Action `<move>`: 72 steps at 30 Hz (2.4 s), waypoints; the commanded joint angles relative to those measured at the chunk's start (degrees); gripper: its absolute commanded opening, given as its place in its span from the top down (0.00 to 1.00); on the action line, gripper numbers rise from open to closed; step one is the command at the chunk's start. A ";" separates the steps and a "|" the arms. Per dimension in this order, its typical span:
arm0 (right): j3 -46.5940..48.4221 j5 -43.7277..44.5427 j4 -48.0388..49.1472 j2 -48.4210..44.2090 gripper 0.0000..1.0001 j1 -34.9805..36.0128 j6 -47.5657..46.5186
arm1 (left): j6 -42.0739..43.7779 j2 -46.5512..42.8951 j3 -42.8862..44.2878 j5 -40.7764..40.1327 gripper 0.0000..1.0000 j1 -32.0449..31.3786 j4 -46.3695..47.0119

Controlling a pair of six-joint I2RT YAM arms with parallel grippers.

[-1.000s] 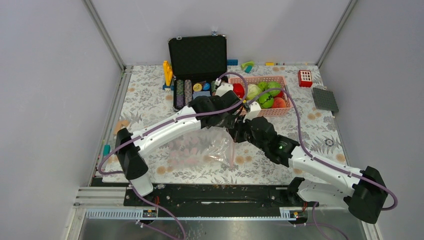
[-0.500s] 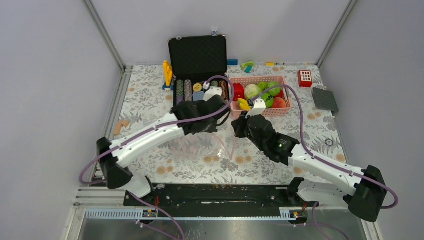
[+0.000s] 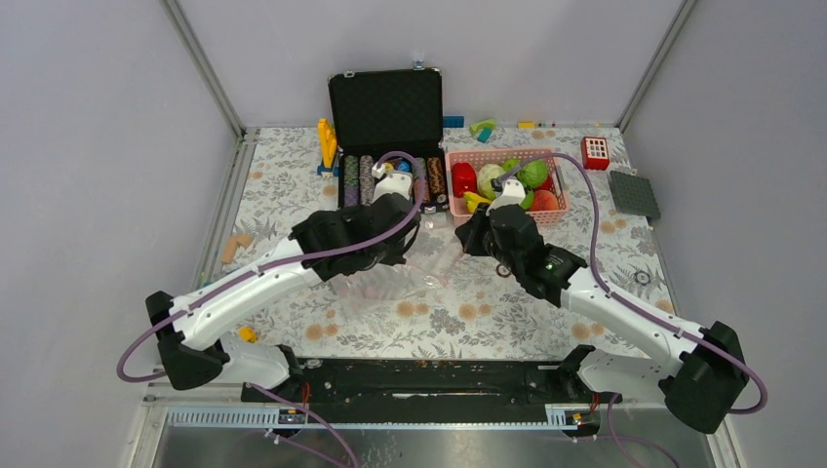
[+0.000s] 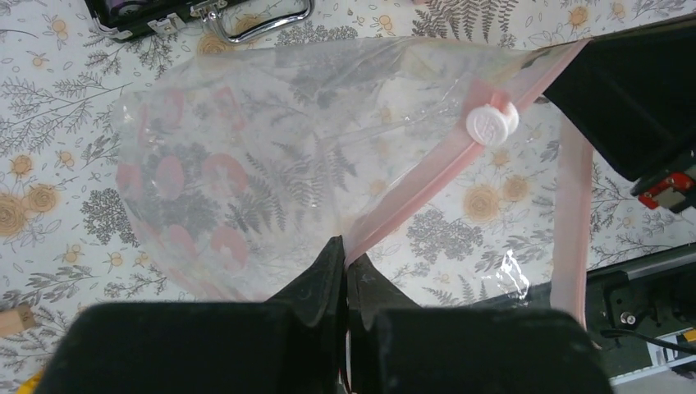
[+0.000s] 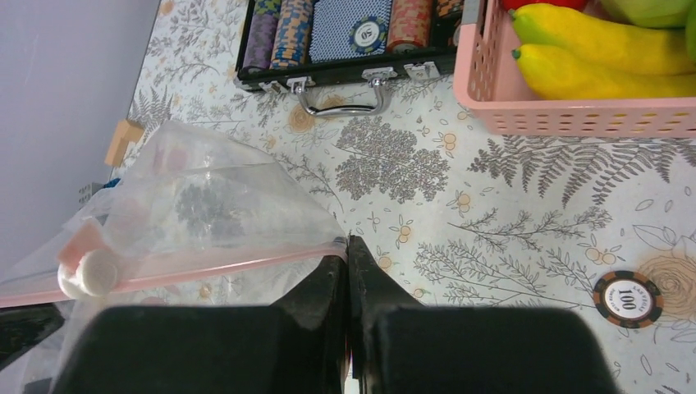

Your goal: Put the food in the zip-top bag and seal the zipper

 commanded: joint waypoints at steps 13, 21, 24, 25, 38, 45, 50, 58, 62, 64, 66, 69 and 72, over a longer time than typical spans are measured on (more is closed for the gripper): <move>3.47 4.47 -4.54 0.31 1.00 -11.01 -25.38 | 5.72 -5.98 -5.34 0.55 0.85 2.16 -11.99; 0.53 -19.92 -0.47 -0.72 1.00 -10.99 -25.55 | -1.06 -3.26 -1.86 -7.68 1.00 2.27 -7.24; -1.00 -28.89 4.63 0.93 0.99 -10.94 -21.25 | -1.37 -2.13 -0.11 -9.38 1.00 2.40 -4.14; -1.63 -30.47 6.30 1.71 0.97 -10.92 -19.64 | -1.28 -2.10 0.06 -9.68 1.00 2.58 -2.99; -0.21 -24.71 7.81 -4.29 0.00 -11.03 -18.62 | 0.69 -2.69 -5.78 -1.72 1.00 10.84 -0.46; 3.33 -12.23 -1.59 -3.18 0.00 -13.98 -17.21 | 1.87 -2.61 -6.74 0.11 1.00 12.42 2.93; 7.35 -2.70 -6.08 2.40 0.00 -18.74 -14.49 | 2.25 -2.24 -6.62 0.86 1.00 13.47 4.64; 16.82 2.87 -8.86 17.02 0.00 -24.74 -10.61 | 1.93 -2.43 -7.35 1.43 1.00 13.87 6.31; 20.24 6.65 -8.64 22.22 0.00 -25.39 -9.56 | 2.05 -2.02 -7.36 2.15 1.00 13.87 6.53; 21.00 7.64 -7.38 24.66 0.00 -25.49 -9.60 | 1.91 -1.88 -7.34 2.19 1.00 13.87 6.52; 22.05 8.18 -6.95 27.09 0.00 -25.82 -9.39 | 1.80 -1.78 -7.24 2.27 1.00 13.92 6.66; 23.53 7.99 -6.64 30.71 0.00 -25.95 -8.65 | 1.88 -1.78 -7.05 2.46 1.00 13.87 6.68; 24.09 8.81 -6.60 32.96 0.00 -25.95 -6.95 | 2.02 -1.80 -7.34 2.81 1.00 13.87 6.61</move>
